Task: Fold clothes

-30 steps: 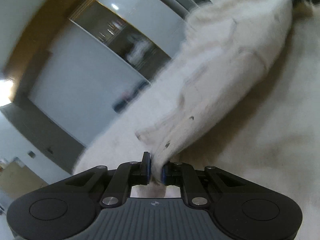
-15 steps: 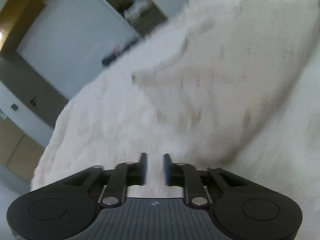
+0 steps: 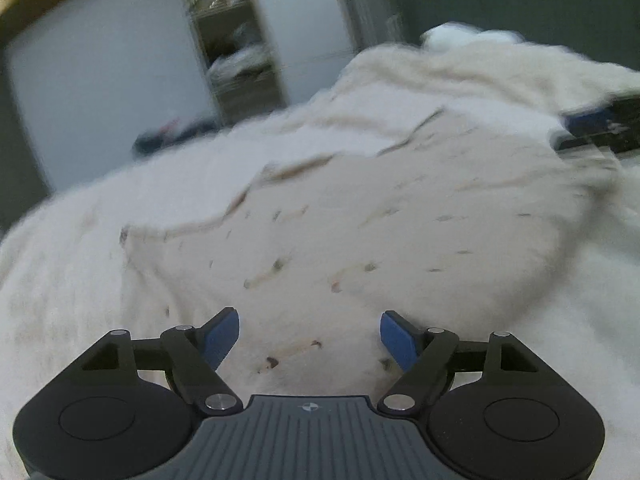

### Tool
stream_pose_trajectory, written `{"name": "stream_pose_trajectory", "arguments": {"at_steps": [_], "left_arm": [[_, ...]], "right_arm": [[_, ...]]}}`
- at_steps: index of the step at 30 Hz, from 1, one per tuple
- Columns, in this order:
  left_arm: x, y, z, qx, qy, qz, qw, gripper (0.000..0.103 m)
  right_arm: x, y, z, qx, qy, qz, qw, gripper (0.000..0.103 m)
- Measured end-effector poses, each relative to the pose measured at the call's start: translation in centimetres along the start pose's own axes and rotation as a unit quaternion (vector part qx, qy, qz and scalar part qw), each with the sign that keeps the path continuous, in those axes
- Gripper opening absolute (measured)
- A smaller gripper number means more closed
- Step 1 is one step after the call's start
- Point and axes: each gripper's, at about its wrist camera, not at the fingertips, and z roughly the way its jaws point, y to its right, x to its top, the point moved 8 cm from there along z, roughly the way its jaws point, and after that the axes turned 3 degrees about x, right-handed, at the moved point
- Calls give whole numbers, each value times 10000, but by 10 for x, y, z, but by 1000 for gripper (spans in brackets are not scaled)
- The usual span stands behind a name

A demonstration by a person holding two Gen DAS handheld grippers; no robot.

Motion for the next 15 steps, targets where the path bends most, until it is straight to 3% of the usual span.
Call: {"name": "stream_pose_trajectory", "arguments": {"at_steps": [3,5,7,10,11,13,15], "left_arm": [[-11,-50,14,248,-428,-1215,9914,72],[-28,-110,17,715,-633,-2269,9692,71],[-46,-149,13,1340,-801,-2606,9528,72],[-46,-167,5,1103,-607,-3233,9379,68],[-35,-165,-4,994,-344,-3328,9371,68],[-18,-155,-21,850,62,-3186,9440,68],[4,-134,-33,365,530,-3136,9474,78]], "right_arm": [[-29,0,21,-169,-807,-422,9957,64],[-36,21,19,-307,-977,-219,9945,66],[-37,47,10,-451,-991,96,9940,70],[-40,86,-7,-1367,-1133,-8,9841,70],[-42,97,-13,-1602,-1142,38,9804,69],[-45,114,-29,-1755,-984,460,9785,66],[-42,120,-41,-1615,-653,966,9799,63]]}}
